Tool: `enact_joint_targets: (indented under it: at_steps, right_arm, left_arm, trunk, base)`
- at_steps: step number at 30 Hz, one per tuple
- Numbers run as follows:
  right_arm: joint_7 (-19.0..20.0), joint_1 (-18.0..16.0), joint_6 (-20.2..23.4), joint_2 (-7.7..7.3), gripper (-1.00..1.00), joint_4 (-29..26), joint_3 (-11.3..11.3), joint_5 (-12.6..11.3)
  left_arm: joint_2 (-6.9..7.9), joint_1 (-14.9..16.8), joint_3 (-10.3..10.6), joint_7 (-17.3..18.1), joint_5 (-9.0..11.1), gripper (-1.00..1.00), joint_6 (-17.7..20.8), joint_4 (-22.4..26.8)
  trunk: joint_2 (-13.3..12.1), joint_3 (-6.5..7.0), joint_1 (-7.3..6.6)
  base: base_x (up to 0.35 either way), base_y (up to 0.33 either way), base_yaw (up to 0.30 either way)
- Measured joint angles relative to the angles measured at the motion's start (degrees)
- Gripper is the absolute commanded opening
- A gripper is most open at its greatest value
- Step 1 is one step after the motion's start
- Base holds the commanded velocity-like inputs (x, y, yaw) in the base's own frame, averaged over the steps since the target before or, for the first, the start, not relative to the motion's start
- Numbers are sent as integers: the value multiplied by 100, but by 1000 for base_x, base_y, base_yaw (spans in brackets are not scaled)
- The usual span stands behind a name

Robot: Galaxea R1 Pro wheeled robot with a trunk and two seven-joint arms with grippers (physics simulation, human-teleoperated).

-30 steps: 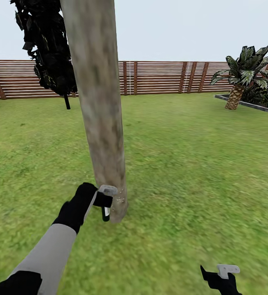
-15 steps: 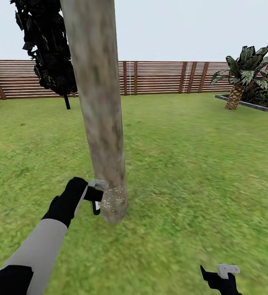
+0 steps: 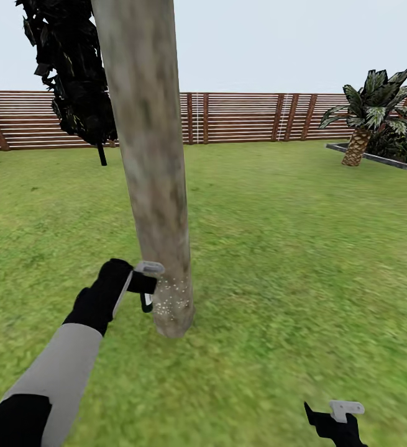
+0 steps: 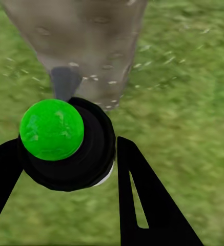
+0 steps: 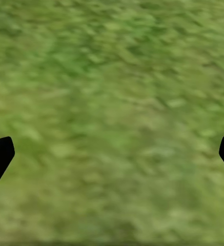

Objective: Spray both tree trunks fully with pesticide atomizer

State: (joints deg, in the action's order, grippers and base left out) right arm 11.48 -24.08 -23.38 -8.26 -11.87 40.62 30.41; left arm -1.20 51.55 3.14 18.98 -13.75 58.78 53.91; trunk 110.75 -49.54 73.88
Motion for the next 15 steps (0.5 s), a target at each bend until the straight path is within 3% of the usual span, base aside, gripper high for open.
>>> enact_joint_targets:
  at_steps: [2, 4, 9, 12, 15]
  right_arm:
    - [-1, 0, 0, 0, 100, 0, 2, 0]
    - [-2, 0, 0, 0, 100, 0, 1, 0]
    - [2, 0, 0, 0, 100, 0, -1, 0]
    - [3, 0, 0, 0, 100, 0, -1, 0]
    - [4, 0, 0, 0, 100, 0, -1, 0]
  left_arm:
    - [19, 3, -5, 0, 13, -100, 1, -2]
    - [-66, -3, 1, 1, 54, -100, 5, -3]
    - [-424, 51, 9, 1, 56, -100, 6, 6]
    - [-472, 134, 3, 0, 23, -100, 2, 6]
    - [-397, 180, 2, 0, 7, -100, 0, 13]
  trunk:
    - [0, 0, 0]
    - [0, 0, 0]
    - [0, 0, 0]
    - [0, 0, 0]
    - [0, 0, 0]
  base:
    - [0, 0, 0]
    - [0, 0, 0]
    - [0, 0, 0]
    - [0, 0, 0]
    - [0, 0, 0]
